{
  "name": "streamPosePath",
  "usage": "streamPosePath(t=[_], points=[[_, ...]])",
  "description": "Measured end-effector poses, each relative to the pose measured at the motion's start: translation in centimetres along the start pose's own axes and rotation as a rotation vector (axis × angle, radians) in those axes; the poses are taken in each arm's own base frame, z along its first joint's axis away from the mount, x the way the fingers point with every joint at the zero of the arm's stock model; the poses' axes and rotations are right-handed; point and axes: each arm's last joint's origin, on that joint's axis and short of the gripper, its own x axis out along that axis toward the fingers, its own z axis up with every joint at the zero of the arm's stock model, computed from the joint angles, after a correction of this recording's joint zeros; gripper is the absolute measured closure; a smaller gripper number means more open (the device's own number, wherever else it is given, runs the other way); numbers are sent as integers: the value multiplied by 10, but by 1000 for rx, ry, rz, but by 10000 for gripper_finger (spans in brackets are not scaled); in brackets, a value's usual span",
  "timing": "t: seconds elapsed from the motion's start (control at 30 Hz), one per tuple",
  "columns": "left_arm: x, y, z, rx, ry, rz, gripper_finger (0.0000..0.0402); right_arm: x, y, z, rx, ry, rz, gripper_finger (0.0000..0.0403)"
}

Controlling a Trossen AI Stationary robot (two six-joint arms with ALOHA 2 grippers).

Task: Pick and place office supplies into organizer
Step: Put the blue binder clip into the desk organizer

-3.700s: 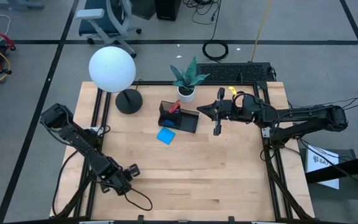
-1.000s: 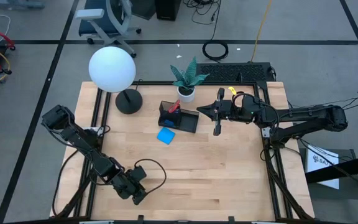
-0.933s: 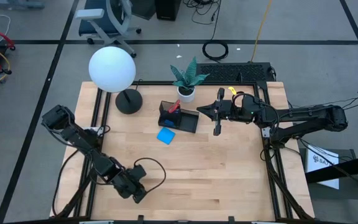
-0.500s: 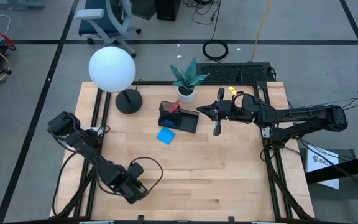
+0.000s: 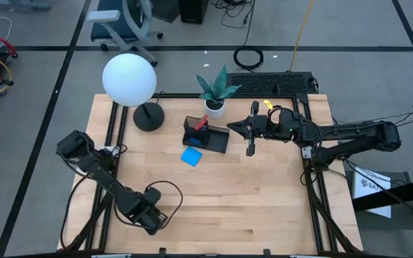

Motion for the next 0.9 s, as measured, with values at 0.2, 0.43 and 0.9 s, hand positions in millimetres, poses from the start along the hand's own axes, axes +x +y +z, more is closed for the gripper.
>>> streamPosePath(t=[0.2, 0.43, 0.9], points=[[-1, 8, -6, -16, -17, 58, 247, 0, 0, 0, 0, 0, 0, 403], [-2, 13, -10, -31, -30, 102, 248, 0, 0, 0, 0, 0, 0, 403], [15, 30, -7, -41, -14, 165, 247, 0, 0, 0, 0, 0, 0, 403]])
